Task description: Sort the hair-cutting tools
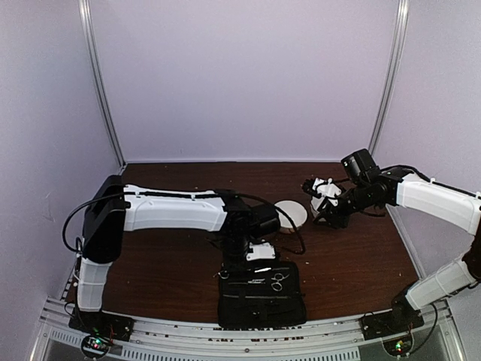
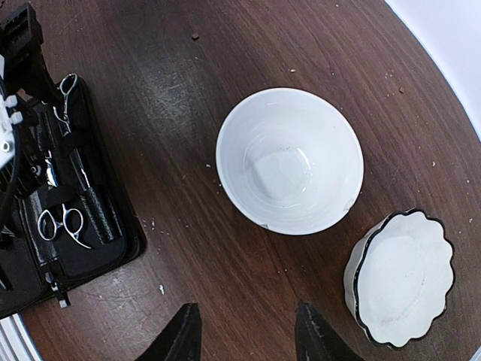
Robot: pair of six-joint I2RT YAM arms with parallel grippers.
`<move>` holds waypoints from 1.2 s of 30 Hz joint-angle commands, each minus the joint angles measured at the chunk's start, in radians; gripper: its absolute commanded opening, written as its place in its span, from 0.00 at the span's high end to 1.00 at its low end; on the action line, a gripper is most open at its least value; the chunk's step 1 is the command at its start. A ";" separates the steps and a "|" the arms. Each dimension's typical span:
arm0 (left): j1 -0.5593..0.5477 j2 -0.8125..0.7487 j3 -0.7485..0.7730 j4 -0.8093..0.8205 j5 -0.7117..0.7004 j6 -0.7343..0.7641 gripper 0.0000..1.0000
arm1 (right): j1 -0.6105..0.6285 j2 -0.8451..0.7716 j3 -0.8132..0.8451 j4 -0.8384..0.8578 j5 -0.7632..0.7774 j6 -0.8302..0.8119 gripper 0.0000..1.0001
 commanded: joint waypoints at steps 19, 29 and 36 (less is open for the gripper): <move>0.040 -0.155 -0.222 0.060 -0.064 -0.075 0.73 | 0.007 0.004 0.017 -0.016 -0.013 -0.014 0.55; 0.046 -0.124 -0.215 0.089 -0.081 -0.077 0.81 | 0.007 0.009 0.016 -0.018 -0.010 -0.014 0.55; 0.046 -0.078 -0.177 0.109 -0.074 -0.076 0.82 | 0.007 0.016 0.018 -0.019 -0.008 -0.013 0.55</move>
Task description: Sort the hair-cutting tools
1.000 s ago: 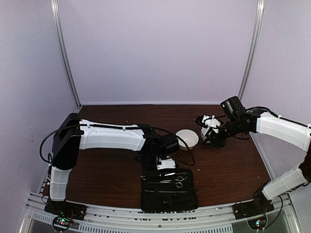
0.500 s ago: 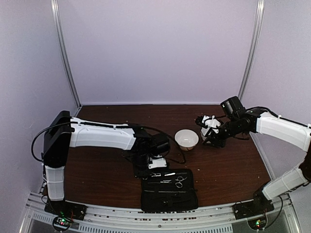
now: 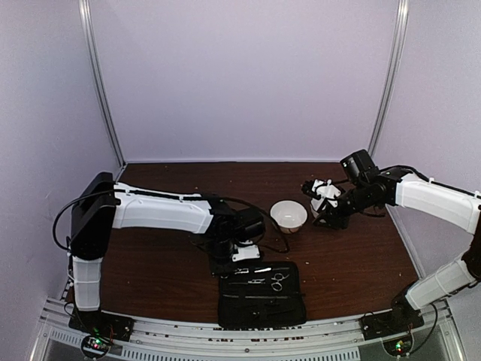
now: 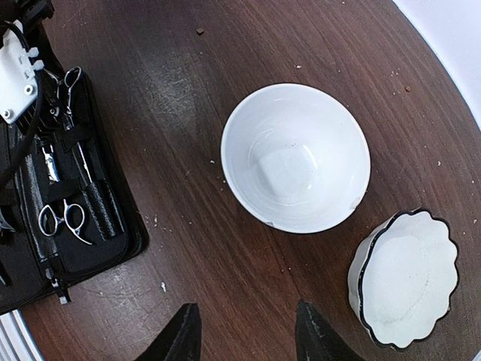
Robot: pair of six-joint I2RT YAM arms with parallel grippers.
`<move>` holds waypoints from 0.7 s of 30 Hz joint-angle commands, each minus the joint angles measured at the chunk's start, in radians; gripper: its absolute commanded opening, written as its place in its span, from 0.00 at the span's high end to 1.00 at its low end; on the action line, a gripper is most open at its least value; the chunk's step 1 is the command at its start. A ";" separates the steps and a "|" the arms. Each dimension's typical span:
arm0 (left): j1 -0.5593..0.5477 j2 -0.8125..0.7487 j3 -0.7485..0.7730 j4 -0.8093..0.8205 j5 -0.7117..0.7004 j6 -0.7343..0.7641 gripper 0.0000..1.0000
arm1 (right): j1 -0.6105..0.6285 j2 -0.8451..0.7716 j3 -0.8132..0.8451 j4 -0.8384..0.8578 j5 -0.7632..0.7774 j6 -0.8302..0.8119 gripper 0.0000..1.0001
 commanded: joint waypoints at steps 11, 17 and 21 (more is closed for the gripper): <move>-0.012 0.091 0.095 0.051 0.050 0.015 0.82 | 0.006 0.013 0.017 -0.013 -0.001 -0.004 0.55; -0.037 0.147 0.149 0.050 0.090 0.022 0.82 | 0.007 0.015 0.018 -0.015 -0.004 -0.004 0.55; -0.046 0.177 0.189 0.051 0.122 0.023 0.82 | 0.007 0.016 0.018 -0.016 -0.004 -0.005 0.55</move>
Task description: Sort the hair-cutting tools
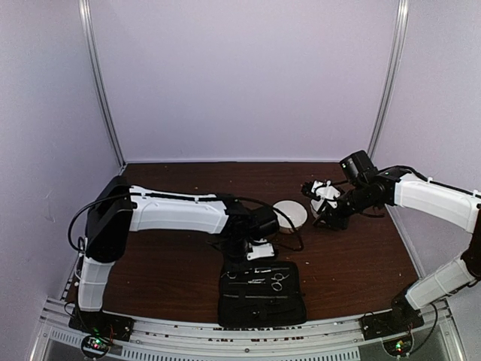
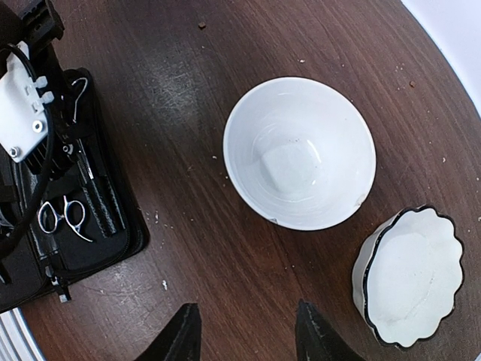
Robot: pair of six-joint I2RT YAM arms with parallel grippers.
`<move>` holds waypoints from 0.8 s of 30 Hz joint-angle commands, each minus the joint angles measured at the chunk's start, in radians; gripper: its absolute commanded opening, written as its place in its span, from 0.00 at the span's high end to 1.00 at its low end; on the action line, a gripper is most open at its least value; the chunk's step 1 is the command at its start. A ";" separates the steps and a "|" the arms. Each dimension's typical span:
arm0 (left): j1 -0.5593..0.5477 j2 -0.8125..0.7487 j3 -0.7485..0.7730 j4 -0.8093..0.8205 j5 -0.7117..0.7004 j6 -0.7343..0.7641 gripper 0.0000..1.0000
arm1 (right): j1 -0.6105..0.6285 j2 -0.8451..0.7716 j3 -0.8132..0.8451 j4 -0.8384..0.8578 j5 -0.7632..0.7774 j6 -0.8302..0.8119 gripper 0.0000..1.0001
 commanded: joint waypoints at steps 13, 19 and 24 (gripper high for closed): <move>-0.023 0.122 0.128 0.057 0.152 0.010 0.82 | 0.007 0.008 0.018 -0.011 -0.005 -0.005 0.55; -0.024 0.131 0.140 0.086 0.215 0.000 0.82 | 0.007 0.011 0.021 -0.012 -0.008 -0.005 0.55; -0.025 0.122 0.127 0.118 0.263 -0.012 0.83 | 0.007 0.013 0.021 -0.015 -0.010 -0.005 0.55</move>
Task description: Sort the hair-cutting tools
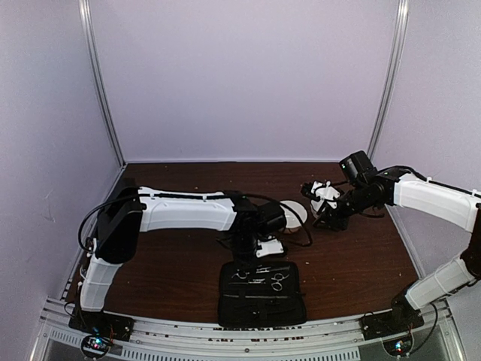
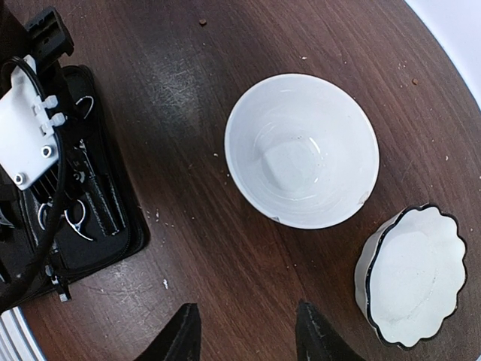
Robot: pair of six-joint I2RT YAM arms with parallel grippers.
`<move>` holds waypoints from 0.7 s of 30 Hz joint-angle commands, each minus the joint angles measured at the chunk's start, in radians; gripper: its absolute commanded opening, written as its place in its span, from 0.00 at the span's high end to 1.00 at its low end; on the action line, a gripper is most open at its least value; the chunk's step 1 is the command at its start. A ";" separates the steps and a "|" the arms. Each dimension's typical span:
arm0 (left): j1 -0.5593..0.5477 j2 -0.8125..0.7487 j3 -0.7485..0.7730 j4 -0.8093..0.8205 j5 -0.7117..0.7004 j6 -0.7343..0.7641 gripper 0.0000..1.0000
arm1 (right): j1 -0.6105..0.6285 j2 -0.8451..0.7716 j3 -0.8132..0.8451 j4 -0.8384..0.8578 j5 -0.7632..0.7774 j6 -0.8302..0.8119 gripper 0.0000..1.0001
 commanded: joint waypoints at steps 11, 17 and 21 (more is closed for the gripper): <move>-0.026 0.005 -0.012 0.181 0.201 -0.032 0.84 | 0.008 0.010 0.028 -0.016 -0.016 -0.004 0.55; -0.013 -0.149 -0.088 0.186 0.111 -0.047 0.75 | 0.008 0.006 0.026 -0.016 -0.025 -0.003 0.55; 0.040 -0.245 -0.182 0.236 0.030 -0.130 0.67 | 0.016 0.001 0.022 -0.013 -0.066 0.005 0.54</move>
